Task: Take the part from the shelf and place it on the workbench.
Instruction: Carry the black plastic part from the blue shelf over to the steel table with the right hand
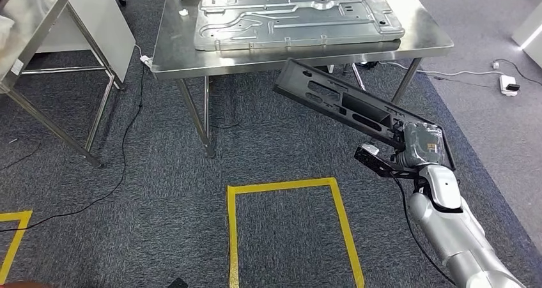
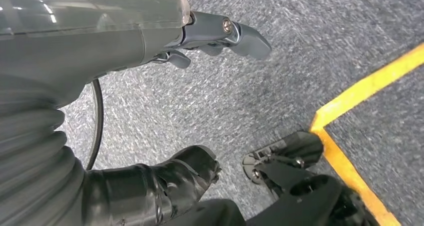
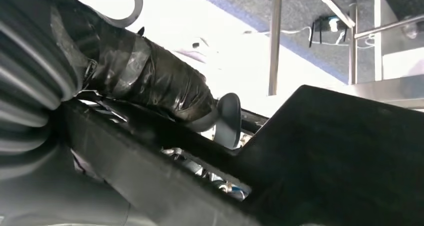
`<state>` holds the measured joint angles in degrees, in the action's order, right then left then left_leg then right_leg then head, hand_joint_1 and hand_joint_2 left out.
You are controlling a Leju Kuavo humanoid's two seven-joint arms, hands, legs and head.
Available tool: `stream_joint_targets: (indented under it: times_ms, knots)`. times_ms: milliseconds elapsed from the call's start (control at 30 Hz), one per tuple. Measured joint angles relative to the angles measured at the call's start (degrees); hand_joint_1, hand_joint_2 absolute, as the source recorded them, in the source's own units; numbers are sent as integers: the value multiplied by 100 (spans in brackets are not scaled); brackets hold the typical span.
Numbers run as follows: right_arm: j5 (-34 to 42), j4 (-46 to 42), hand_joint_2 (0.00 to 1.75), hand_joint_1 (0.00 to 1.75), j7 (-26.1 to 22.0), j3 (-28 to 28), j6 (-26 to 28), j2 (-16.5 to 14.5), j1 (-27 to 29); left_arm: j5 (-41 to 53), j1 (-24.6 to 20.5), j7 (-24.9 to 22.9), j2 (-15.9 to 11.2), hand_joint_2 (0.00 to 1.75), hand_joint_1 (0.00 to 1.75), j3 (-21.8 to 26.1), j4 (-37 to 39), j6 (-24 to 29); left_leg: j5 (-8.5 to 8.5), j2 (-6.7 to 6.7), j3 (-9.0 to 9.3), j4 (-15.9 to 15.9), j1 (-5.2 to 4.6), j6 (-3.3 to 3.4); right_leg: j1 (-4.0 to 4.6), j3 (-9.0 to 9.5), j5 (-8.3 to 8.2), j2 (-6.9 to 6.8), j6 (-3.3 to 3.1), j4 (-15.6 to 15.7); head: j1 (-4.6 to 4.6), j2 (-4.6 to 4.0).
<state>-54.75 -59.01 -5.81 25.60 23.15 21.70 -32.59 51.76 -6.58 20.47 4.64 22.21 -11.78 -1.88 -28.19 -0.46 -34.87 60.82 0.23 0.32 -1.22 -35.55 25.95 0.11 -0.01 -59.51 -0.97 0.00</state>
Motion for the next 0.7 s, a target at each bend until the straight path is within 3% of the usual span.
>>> stream_joint_targets:
  times_ms: [100, 133, 167, 200, 300, 367, 433, 500, 533, 633, 667, 700]
  knots:
    - [0, 0, 175, 175, -2, -1, 0, -2, 4, 3, 1, 7, -3, 175, 0, 0, 0, 1, -500, 10, -473, 1025, 21, -63, 2, 15, 4, -15, -63, 14, -2, 0]
    - [0, 1, 175, 175, -2, -1, -1, -2, 9, 4, 7, 8, -3, 175, 0, 0, 0, 1, -585, 11, -619, 1321, 26, -70, 6, 17, 5, -17, -66, 14, -2, 0]
    - [0, 1, 175, 175, -2, -1, -1, -2, 13, 4, 15, 8, -3, 175, 0, 0, 0, 1, -565, 11, -677, 1431, 28, -68, 11, 20, 6, -16, -66, 13, -2, 0]
    - [0, 1, 175, 175, -2, -1, -1, -2, 16, 4, 21, 8, -3, 175, 0, 0, 0, 1, -435, 11, -620, 1306, 27, -54, 15, 27, 6, -13, -65, 13, -2, 0]
    - [0, -1, 175, 175, -2, -2, -1, -2, 13, 1, 18, 9, -14, 175, 0, 0, 0, 4, 90, 12, -65, 156, 1, 53, 38, 51, 13, -7, -47, 9, -1, 0]
    - [0, -1, 175, 175, -2, -4, -2, -3, 11, 0, 13, 11, -22, 175, 0, 0, 0, 2, 166, 13, 110, -215, -27, 96, 45, 46, 10, -9, 1, 12, -1, 0]
    - [0, -2, 175, 175, -2, -7, -3, -3, 13, 0, 14, 12, -20, 175, 0, 0, 0, -1, 191, 15, 129, -265, -27, 120, 48, 49, -5, -11, 71, 37, -2, 0]
    - [0, -5, 175, 175, -2, -14, -3, 1, 8, 0, 15, 12, -12, 175, 0, 0, 0, -2, 253, 22, 166, -355, 1, 175, 50, 5, 95, -9, 123, -74, 1, 0]
    - [0, -7, 175, 175, -2, -20, -3, 5, 3, 0, 15, 12, -8, 175, 0, 0, 0, -2, 280, 26, 184, -397, 18, 202, 51, -89, 234, -8, 142, -289, 2, 0]
    - [0, 1, 175, 175, -2, -29, -4, 9, 16, 0, 16, 12, -7, 175, 0, 1, 0, -2, 290, 26, 179, -407, 16, 232, 25, -566, 703, -7, 192, -1315, 3, 0]
    - [0, 4, 175, 175, -2, -29, -5, 9, 28, 0, 17, 12, -7, 175, 0, 1, 0, -3, 284, 24, 178, -399, 15, 231, 14, -650, 716, -8, 206, -1477, 3, 0]
    - [0, 7, 175, 175, -2, -30, -5, 9, 35, 0, 20, 12, -7, 175, 0, 1, 0, -5, 272, 20, 178, -386, 17, 226, 1, -631, 620, -9, 217, -1426, 3, 0]
